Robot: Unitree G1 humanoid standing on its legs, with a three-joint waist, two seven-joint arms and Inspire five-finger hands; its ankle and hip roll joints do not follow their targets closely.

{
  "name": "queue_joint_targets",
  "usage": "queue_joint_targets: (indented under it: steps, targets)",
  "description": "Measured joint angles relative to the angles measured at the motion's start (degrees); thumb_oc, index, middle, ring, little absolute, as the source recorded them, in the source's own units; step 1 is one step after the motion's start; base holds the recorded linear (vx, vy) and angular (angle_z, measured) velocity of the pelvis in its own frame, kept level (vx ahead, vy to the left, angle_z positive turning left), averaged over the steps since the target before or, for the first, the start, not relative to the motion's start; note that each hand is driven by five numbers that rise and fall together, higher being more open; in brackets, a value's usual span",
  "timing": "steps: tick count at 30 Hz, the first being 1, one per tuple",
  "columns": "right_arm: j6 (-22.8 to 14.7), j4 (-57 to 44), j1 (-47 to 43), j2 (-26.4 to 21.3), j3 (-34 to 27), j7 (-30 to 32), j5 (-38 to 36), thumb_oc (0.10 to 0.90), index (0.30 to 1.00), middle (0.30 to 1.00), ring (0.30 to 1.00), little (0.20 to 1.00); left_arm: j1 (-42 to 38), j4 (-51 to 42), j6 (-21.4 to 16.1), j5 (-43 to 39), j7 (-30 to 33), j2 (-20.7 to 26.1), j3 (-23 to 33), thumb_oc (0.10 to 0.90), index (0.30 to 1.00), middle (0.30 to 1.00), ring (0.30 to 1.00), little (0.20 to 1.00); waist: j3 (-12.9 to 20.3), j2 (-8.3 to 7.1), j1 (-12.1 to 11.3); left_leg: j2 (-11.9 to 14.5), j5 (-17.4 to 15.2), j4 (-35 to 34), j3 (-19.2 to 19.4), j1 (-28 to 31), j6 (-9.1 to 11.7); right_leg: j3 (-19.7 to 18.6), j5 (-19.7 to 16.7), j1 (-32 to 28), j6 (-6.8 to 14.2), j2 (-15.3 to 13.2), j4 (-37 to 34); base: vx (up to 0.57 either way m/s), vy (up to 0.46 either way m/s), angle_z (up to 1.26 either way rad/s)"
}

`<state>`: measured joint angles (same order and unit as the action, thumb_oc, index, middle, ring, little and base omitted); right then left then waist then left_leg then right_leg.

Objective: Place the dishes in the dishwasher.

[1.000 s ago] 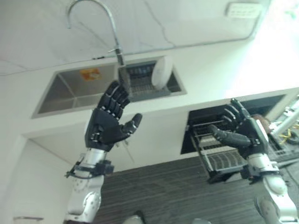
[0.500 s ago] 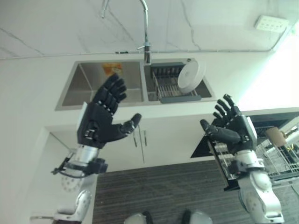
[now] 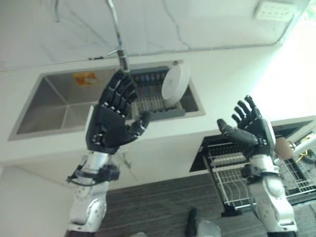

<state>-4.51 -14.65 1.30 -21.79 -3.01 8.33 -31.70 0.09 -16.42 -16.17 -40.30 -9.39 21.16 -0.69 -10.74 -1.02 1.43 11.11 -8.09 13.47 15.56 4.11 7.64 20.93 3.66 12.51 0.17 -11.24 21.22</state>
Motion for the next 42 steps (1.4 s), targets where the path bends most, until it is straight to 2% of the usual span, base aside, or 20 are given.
queue_joint_targets:
  steps: [1,2,3,4,5,6,7,8,9,10,12,14,17,18,22,27,32,36,37,42]
  targets:
    - [-1.2,0.0,0.0,-0.8,-1.0,0.5,0.0,0.8,0.9,0.9,0.9,0.9,-1.2,0.0,0.2,0.0,0.0,0.0,-1.4,0.8,0.9,0.9,0.9,0.9,0.5,0.76,0.0,-0.2,2.2,-0.5,0.2,0.2,0.8,0.3,2.0,0.0,-0.1,-0.6,1.6,0.14,-0.127,0.18]
    - [-1.1,0.0,0.0,-1.6,-0.9,0.5,1.0,0.8,0.9,0.9,0.9,0.9,-1.3,0.0,0.7,-0.1,-0.2,-0.1,-1.5,0.8,0.9,0.9,0.9,0.9,0.7,1.1,-0.6,-0.4,3.7,-0.1,0.1,0.5,2.6,0.0,3.4,0.0,0.1,-1.1,2.2,0.11,-0.036,0.19]
    - [-1.0,0.1,0.0,-2.2,-0.9,0.4,1.9,0.8,0.9,0.9,0.9,0.9,-1.2,0.1,1.2,-0.4,-0.2,-0.4,-1.5,0.8,0.9,0.9,0.9,0.9,0.7,1.04,-1.3,-0.8,5.1,0.9,-0.1,0.2,3.6,-0.3,3.3,-0.2,-0.3,-1.7,2.2,0.01,0.088,0.03]
    - [-1.0,0.1,0.0,-2.9,-1.0,0.5,1.9,0.8,0.9,0.9,0.9,0.9,-1.0,0.3,1.6,-1.2,-0.2,-1.3,-1.5,0.8,0.9,0.9,0.9,0.9,0.6,0.92,-2.0,-0.9,6.4,4.5,-0.3,-1.7,3.8,-0.7,3.1,-0.8,-0.8,-2.5,1.5,0.01,0.17,0.11]
    - [-1.0,0.0,0.0,-3.3,-1.0,0.4,1.8,0.8,0.9,0.9,0.9,0.9,-0.1,0.2,1.6,-1.9,-0.3,-2.6,-1.5,0.8,0.9,0.9,0.9,0.9,0.7,1.02,-1.8,-0.4,5.5,7.0,1.0,-4.1,2.4,0.0,3.0,-1.5,-0.9,-3.2,0.8,0.01,0.155,0.21]
    - [-1.1,0.1,-0.3,-3.1,-1.0,0.4,1.6,0.8,0.9,0.9,0.9,0.9,0.6,0.2,1.6,-2.1,-1.1,-2.3,-1.6,0.8,0.9,0.9,0.9,0.9,1.3,2.25,-1.6,0.9,3.0,6.0,2.0,-5.9,1.6,0.3,3.4,-1.6,-0.5,-2.7,0.6,0.01,0.127,0.17]
    - [-1.0,0.2,-0.5,-3.0,-0.7,0.3,1.1,0.8,0.9,0.9,0.9,0.9,0.9,0.2,1.6,-2.1,-1.6,-2.2,-1.6,0.8,0.9,0.9,0.9,0.9,1.6,3.44,-1.8,2.1,2.2,5.5,2.7,-8.4,1.3,0.7,3.8,-1.5,-0.2,-1.7,0.7,0.05,0.187,0.02]
    - [-0.9,0.2,-0.4,-3.1,-0.5,0.1,1.0,0.8,0.9,0.9,0.9,0.9,1.0,0.2,1.6,-2.1,-1.8,-2.2,-1.7,0.8,0.9,0.9,0.9,0.9,1.7,3.99,-1.6,1.9,2.4,3.3,3.2,-9.1,0.0,0.8,4.0,-1.5,-0.2,-1.1,1.3,0.05,0.206,-0.19]
    - [-0.9,0.5,-0.5,-3.1,-0.4,-0.4,1.0,0.8,0.9,0.9,0.9,0.9,1.0,0.9,1.0,-2.1,-2.3,-2.2,-2.0,0.8,0.9,0.9,0.9,0.9,1.8,4.55,-1.5,1.9,3.4,2.1,1.1,-10.2,-1.5,0.2,4.7,-1.4,0.7,-0.6,2.2,0.06,0.287,-0.32]
    - [-0.9,1.0,-0.6,-2.4,0.0,-0.3,0.5,0.8,0.9,0.9,0.9,0.9,0.8,1.8,0.7,-2.1,-2.5,-1.9,-2.4,0.8,0.9,0.9,0.9,0.9,2.0,4.74,-1.7,1.3,3.2,3.4,0.0,-10.9,-2.5,-0.1,5.0,-1.3,0.6,-0.6,2.8,0.05,0.214,-0.36]
    - [-0.8,1.1,-0.2,-2.1,0.3,-0.6,-0.6,0.8,0.9,0.9,0.9,0.9,0.6,3.2,0.8,-2.1,-2.4,-1.3,-3.0,0.8,0.9,0.9,0.9,0.9,2.6,2.17,-1.2,-1.0,2.6,2.6,1.5,-11.1,-3.2,-0.6,4.3,-0.9,2.1,-2.9,2.5,0.07,0.189,-0.07]
    - [-0.9,1.1,-0.2,-1.2,0.0,-0.7,-1.1,0.8,0.9,0.9,0.9,0.9,0.6,3.2,0.8,-2.1,-2.4,-0.2,-3.2,0.8,0.9,0.9,0.9,0.9,3.2,0.78,-1.5,-2.7,2.2,2.2,1.5,-11.3,-4.5,-0.2,2.9,-1.6,3.2,-4.5,1.0,0.07,0.123,0.19]
    - [-0.9,1.0,-0.7,0.9,0.3,-1.3,-1.1,0.8,0.9,0.9,0.9,0.9,0.6,2.3,0.8,-2.2,-2.4,1.1,-1.8,0.8,0.9,0.9,0.9,0.9,4.0,0.25,-2.8,-5.1,1.2,3.3,1.2,-11.3,-6.5,0.3,0.4,-3.6,5.1,-5.9,-1.6,0.07,0.155,0.32]
    - [-0.8,1.1,-1.6,2.1,0.4,-0.7,-1.1,0.8,0.9,0.9,0.9,0.9,0.6,2.4,1.0,-2.2,-2.4,1.1,-1.7,0.8,0.9,0.9,0.9,0.9,4.0,0.19,-3.5,-6.1,-0.7,5.2,1.1,-12.2,-7.4,0.7,0.0,-4.4,5.4,-6.9,-2.1,0.1,0.201,0.18]
    - [-0.9,1.2,-2.7,2.2,0.5,0.2,-1.1,0.8,0.9,0.9,0.9,0.9,0.6,2.4,1.7,-2.1,-2.7,1.5,-1.7,0.8,0.9,0.9,0.9,0.9,4.0,-0.28,-3.7,-7.1,-1.8,7.0,0.8,-12.0,-8.3,1.9,-0.6,-6.6,6.0,-8.2,-3.5,0.03,0.082,0.21]
    - [-1.3,7.1,-9.5,0.6,2.0,3.1,-2.3,0.8,0.9,0.9,0.9,0.9,0.6,3.2,3.7,-1.5,-4.0,5.2,-4.5,0.8,0.9,0.9,0.9,0.9,4.0,-0.89,-5.9,-7.2,-2.1,7.4,1.0,-11.9,-8.9,1.9,-2.1,-7.2,7.6,-8.2,-5.0,0.02,0.047,-0.04]
    - [-1.5,12.9,-11.3,-3.0,1.4,6.7,-2.8,0.8,0.9,0.9,0.9,0.9,1.1,4.1,9.2,-2.1,-10.7,6.1,-7.3,0.8,0.9,0.9,0.9,0.9,4.0,-0.99,-6.4,-7.2,-2.5,7.6,1.1,-12.0,-9.2,1.9,-2.9,-7.8,7.6,-8.1,-6.4,0.01,0.012,-0.01]
    - [-1.5,14.1,-11.8,-3.6,1.2,6.5,-5.7,0.8,0.9,0.9,0.9,0.9,1.1,4.2,14.6,-3.7,-18.7,8.1,-8.8,0.8,0.9,0.9,0.9,0.9,4.0,-0.97,-6.2,-7.0,-2.2,7.6,1.3,-12.0,-9.6,1.7,-3.2,-7.9,7.6,-7.7,-7.0,0.01,0.011,-0.04]
    - [-1.5,17.6,-13.5,-4.2,1.2,6.1,-7.3,0.8,0.9,0.9,0.9,0.9,0.7,4.1,17.3,-5.8,-22.4,9.6,-11.3,0.8,0.9,0.9,0.9,0.9,4.1,-0.91,-6.2,-6.9,-2.0,7.6,1.4,-11.9,-9.5,1.7,-3.5,-7.9,7.8,-7.5,-7.1,0.0,0.0,0.0]
    - [-1.2,22.4,-16.9,-6.5,1.9,5.9,-9.2,0.8,0.9,0.9,0.9,0.9,0.6,4.1,23.3,-6.8,-29.7,11.7,-12.8,0.8,0.9,0.9,0.9,0.9,4.1,-0.77,-6.2,-6.7,-1.9,7.3,1.5,-11.8,-9.3,1.7,-3.5,-7.9,7.9,-7.3,-7.3,0.0,0.0,-0.01]
